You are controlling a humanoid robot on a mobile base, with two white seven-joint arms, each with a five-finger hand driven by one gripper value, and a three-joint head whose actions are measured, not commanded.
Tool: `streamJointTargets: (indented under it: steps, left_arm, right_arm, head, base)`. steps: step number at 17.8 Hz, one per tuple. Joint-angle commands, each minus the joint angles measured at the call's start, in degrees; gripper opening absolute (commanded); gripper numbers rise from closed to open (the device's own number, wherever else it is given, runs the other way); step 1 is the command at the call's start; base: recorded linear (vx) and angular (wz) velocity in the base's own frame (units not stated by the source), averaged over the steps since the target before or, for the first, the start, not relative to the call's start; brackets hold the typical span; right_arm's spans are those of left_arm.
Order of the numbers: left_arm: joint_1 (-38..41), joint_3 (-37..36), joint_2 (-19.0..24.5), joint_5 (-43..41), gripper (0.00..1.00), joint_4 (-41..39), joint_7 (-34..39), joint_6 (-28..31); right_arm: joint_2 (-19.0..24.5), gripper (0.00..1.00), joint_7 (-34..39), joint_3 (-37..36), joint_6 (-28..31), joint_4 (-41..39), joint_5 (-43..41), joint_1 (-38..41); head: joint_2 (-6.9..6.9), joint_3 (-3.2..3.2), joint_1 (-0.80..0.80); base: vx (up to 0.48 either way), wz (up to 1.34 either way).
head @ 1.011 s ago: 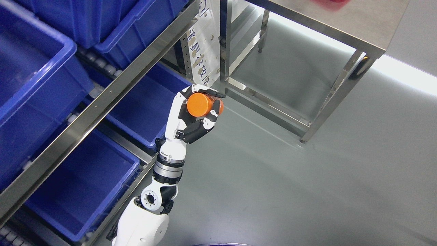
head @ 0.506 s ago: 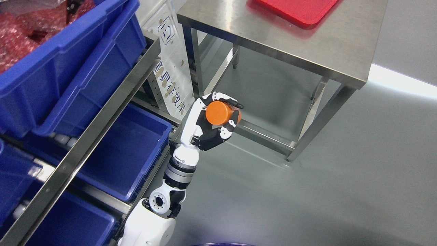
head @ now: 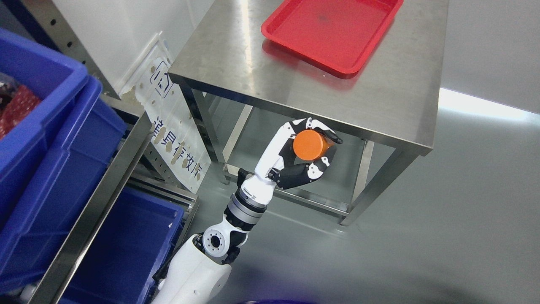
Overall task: Grab orange capacitor from left shelf to right desk
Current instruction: 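Move the left hand over the red tray and lower the capacitor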
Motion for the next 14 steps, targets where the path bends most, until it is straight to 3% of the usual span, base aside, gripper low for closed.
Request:
streamJointTargets:
  steps: [1, 5, 8, 14]
  left_arm:
    - [-7.09, -4.97, 1.0, -0.03, 0.03, 2.58, 0.52, 3.17]
    - [-11.92, -5.06, 1.0, -0.11, 0.04, 3.98, 0.44, 5.81]
    - [-17.82, -4.97, 1.0, -0.11, 0.04, 8.2, 0.88, 12.64]
    - [-25.29, -5.06, 1.0, 0.15, 0.04, 15.4, 2.19, 18.63]
  right_arm:
    - [-1.0, 1.0, 0.02, -0.62, 0.03, -1.0, 0.35, 1.32]
    - [-1.0, 1.0, 0.02, -0.62, 0.03, -1.0, 0.35, 1.23]
    - [-1.0, 1.0, 0.02, -0.62, 0.03, -1.0, 0.35, 1.32]
    - [-1.0, 1.0, 0.02, -0.62, 0.03, -1.0, 0.35, 1.32]
  head:
    - [0.0, 0.0, 0.0]
    - [0.0, 0.0, 0.0]
    - [0.0, 0.0, 0.0]
    - [0.0, 0.0, 0.0]
  base:
    - [0.327, -0.2]
    - [0.282, -0.13]
    - [0.245, -0.04]
    - [0.178, 0.03]
